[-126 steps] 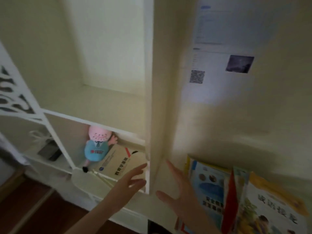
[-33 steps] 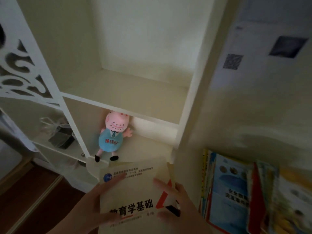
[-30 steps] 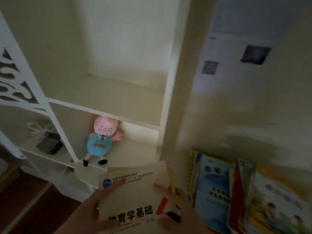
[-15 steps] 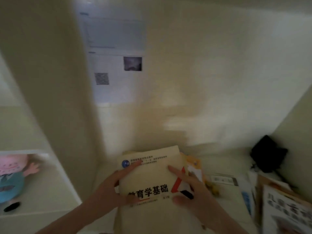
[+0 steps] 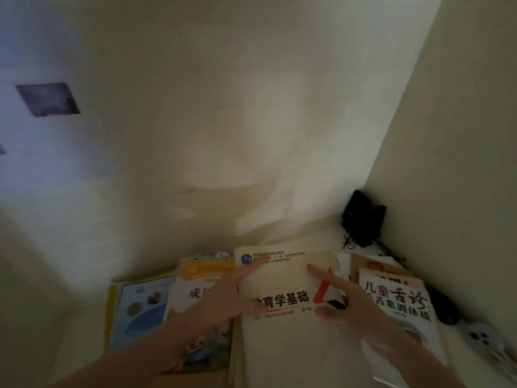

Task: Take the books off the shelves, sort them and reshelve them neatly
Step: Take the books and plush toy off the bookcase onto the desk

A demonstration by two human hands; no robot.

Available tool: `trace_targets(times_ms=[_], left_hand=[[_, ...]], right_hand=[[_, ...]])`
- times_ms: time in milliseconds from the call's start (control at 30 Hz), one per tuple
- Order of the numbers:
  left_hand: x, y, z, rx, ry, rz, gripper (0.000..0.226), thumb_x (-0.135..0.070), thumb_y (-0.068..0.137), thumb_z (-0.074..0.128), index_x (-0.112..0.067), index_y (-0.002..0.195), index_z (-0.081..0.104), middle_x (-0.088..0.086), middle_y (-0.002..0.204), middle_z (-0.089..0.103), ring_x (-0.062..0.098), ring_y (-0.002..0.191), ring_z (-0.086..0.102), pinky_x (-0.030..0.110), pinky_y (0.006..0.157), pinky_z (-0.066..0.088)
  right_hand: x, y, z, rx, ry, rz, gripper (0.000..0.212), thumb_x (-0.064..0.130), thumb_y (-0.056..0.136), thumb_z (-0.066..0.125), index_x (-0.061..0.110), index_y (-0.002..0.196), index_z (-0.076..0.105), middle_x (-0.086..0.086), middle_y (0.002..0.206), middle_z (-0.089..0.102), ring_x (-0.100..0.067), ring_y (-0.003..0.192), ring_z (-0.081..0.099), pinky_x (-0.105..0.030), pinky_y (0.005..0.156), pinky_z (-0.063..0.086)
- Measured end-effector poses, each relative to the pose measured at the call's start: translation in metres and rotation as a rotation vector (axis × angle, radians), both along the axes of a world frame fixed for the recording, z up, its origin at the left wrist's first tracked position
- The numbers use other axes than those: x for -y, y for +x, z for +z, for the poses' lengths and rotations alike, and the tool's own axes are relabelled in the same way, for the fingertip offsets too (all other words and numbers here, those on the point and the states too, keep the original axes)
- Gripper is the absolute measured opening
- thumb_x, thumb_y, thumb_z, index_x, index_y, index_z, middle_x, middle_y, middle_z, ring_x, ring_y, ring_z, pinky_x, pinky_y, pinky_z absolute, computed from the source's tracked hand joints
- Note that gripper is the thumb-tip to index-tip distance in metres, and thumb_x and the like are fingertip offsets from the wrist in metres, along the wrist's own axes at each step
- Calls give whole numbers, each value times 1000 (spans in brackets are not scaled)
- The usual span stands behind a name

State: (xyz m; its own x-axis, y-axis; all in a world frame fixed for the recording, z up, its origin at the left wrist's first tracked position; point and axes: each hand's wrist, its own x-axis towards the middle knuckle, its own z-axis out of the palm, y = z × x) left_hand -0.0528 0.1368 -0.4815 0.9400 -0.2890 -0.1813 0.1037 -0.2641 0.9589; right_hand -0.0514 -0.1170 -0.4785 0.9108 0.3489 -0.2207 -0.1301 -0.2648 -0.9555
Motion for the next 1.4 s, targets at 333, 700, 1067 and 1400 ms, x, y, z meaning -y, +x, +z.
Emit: trace_targets(times_ms=[333,700,1067,1400], left_hand=[[64,42,-42,-119,241,-111,96,-5,74,74,-44,144,20,-14,138,27,7,126,30,9,91,40],[79,43,-32,-24,374,-59,75,-18,84,64,-61,132,26,-5,158,-3,18,146,2,42,118,17],[-26,-5,31,181,81,201,58,-19,83,70,-55,117,40,-24,131,42,4,130,40,24,103,42],[-150,-104,69,199,-19,431,64,-38,63,79,-60,116,53,-31,131,46,-2,120,50,29,99,47]], right_hand=[[54,38,-52,-165,46,-85,68,-14,75,69,34,122,62,0,131,55,-19,110,61,-31,85,56],[45,47,-94,-96,-236,51,63,10,82,72,52,119,41,9,143,26,-25,141,27,-39,112,34],[-69,37,-12,217,-99,182,69,51,68,75,68,124,39,40,148,4,4,141,4,-43,117,20],[-205,-18,44,364,46,487,63,55,75,64,74,124,28,45,140,26,15,132,27,-11,104,34]])
